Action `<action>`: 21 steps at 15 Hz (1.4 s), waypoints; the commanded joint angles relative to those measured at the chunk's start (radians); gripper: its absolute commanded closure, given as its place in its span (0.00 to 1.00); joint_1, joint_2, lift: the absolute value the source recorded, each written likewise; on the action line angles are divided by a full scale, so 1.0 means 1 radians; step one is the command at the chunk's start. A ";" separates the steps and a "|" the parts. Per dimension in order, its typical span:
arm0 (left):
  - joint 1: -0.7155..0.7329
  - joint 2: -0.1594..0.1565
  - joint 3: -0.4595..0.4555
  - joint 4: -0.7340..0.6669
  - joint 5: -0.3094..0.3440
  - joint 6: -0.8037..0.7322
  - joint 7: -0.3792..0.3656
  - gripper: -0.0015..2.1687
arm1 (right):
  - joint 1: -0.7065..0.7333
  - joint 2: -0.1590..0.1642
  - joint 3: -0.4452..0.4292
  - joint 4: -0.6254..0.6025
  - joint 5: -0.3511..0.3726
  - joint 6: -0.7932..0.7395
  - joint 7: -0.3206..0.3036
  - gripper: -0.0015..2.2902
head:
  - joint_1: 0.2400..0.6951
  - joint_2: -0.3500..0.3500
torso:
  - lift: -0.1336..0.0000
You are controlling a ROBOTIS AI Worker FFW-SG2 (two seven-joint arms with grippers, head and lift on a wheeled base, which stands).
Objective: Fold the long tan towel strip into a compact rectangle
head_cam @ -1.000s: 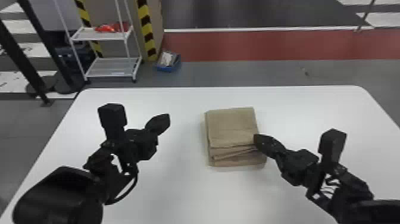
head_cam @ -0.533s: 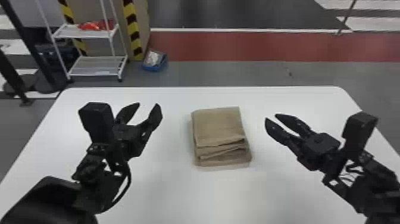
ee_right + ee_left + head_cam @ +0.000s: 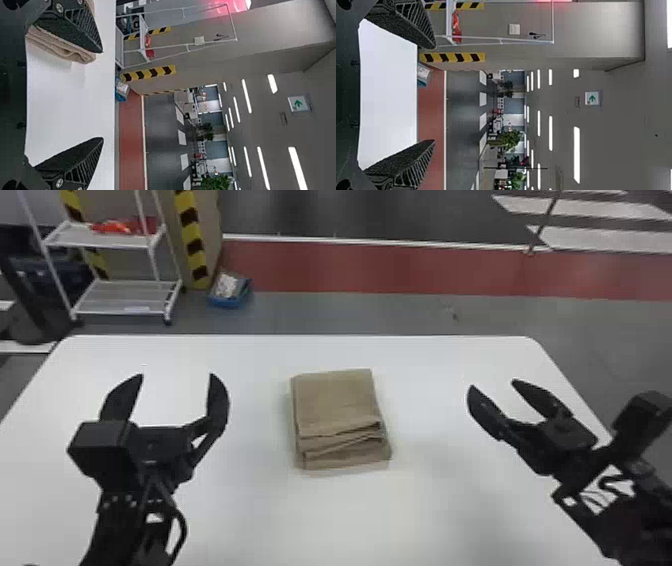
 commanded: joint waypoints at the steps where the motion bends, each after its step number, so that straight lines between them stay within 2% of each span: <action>1: 0.057 0.000 0.009 -0.021 -0.027 0.003 0.000 0.02 | 0.069 0.023 0.002 -0.019 -0.011 -0.088 -0.036 0.02 | 1.00 0.36 | 0.04; 4: 0.108 0.005 0.027 -0.070 -0.043 0.031 -0.014 0.02 | 0.133 0.052 -0.006 -0.044 -0.011 -0.119 -0.048 0.03 | 1.00 0.35 | 0.04; 7: 0.136 0.011 0.029 -0.102 -0.043 0.046 -0.020 0.03 | 0.196 0.055 -0.034 -0.079 -0.036 -0.125 -0.047 0.03 | 1.00 0.35 | 0.04; 12: 0.189 0.034 0.032 -0.149 -0.033 0.043 -0.026 0.03 | 0.288 0.061 -0.020 -0.157 -0.037 -0.168 -0.043 0.04 | 1.00 0.33 | 0.04; 17: 0.261 0.046 0.049 -0.205 -0.031 0.022 -0.034 0.03 | 0.345 0.066 0.002 -0.216 -0.037 -0.180 -0.045 0.04 | 1.00 0.35 | 0.04; 21: 0.291 0.052 0.061 -0.228 -0.020 -0.009 -0.040 0.03 | 0.357 0.072 0.006 -0.213 -0.033 -0.199 -0.045 0.04 | 1.00 0.38 | 0.04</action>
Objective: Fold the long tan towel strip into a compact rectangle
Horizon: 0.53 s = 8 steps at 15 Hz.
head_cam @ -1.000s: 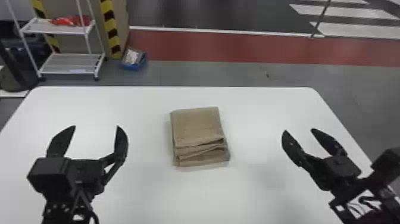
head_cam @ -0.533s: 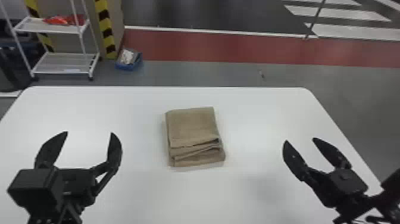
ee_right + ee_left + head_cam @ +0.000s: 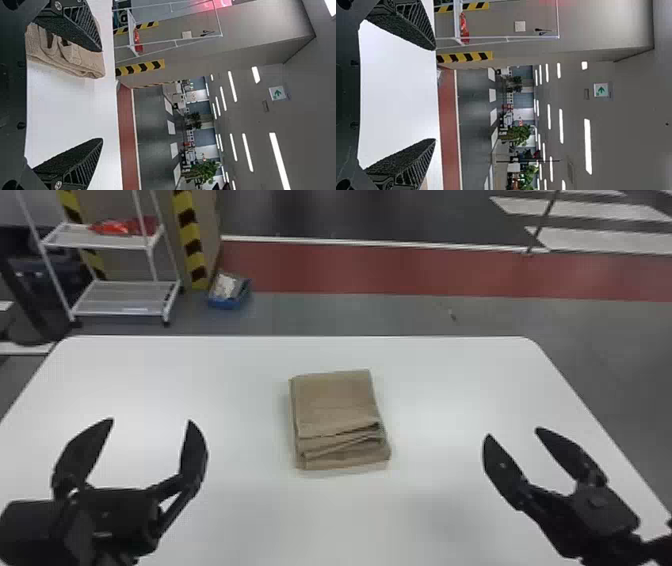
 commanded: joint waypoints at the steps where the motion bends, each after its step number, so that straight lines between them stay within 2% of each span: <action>1: 0.006 0.001 0.005 -0.004 0.003 -0.003 0.000 0.03 | 0.002 0.002 0.000 0.005 0.002 -0.001 0.000 0.04 | 1.00 0.38 | 0.04; 8: 0.011 0.001 0.023 -0.014 0.005 -0.003 -0.029 0.03 | 0.027 0.014 -0.006 -0.001 -0.006 -0.014 -0.002 0.04 | 1.00 0.38 | 0.04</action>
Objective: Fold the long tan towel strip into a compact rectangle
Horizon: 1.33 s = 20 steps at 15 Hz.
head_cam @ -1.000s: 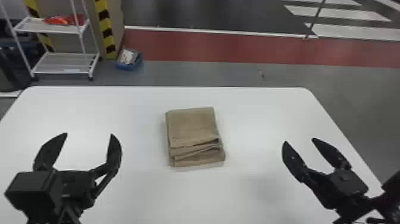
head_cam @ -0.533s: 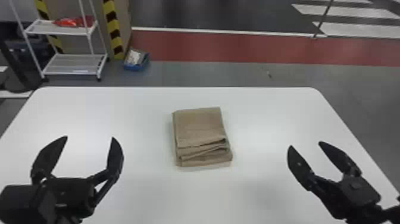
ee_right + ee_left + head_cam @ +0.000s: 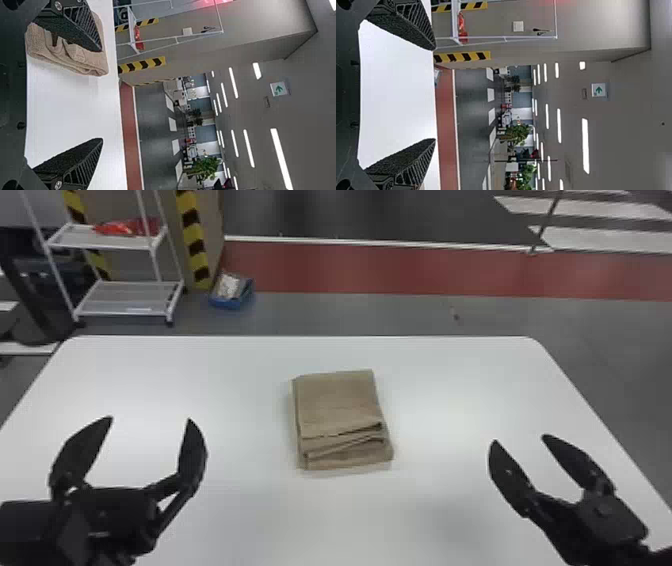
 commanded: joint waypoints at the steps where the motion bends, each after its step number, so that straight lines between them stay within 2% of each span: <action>1: 0.000 0.000 0.013 0.000 0.008 0.000 -0.021 0.03 | 0.008 0.001 0.002 -0.003 -0.002 -0.002 0.000 0.04 | 1.00 0.38 | 0.04; 11: 0.015 0.002 0.093 -0.008 0.074 0.000 -0.100 0.03 | 0.005 0.002 0.034 0.003 -0.036 -0.002 -0.003 0.04 | 1.00 0.43 | 0.04; 20: 0.018 0.003 0.102 -0.012 0.078 0.009 -0.127 0.03 | 0.000 0.006 0.034 0.014 -0.036 -0.009 -0.014 0.04 | 1.00 0.45 | 0.04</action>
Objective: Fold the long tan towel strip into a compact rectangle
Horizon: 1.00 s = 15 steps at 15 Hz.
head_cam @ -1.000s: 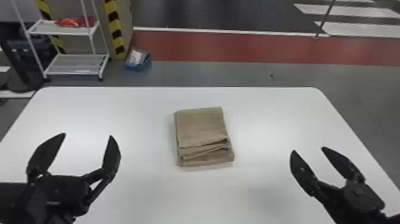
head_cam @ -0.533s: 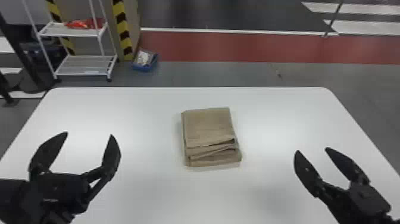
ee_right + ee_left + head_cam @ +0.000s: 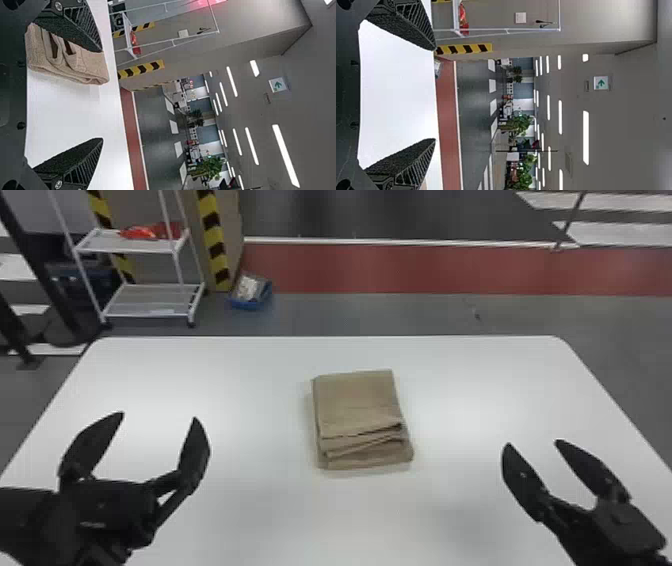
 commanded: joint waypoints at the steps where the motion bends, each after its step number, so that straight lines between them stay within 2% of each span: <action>1: 0.000 0.001 0.000 -0.001 0.000 0.004 0.000 0.03 | 0.002 0.000 -0.002 -0.002 0.000 -0.001 -0.001 0.04 | 1.00 0.45 | 0.04; 15: 0.005 0.003 0.000 -0.012 -0.001 0.017 -0.004 0.03 | 0.009 0.000 -0.005 -0.009 -0.002 -0.001 0.000 0.04 | 1.00 0.44 | 0.04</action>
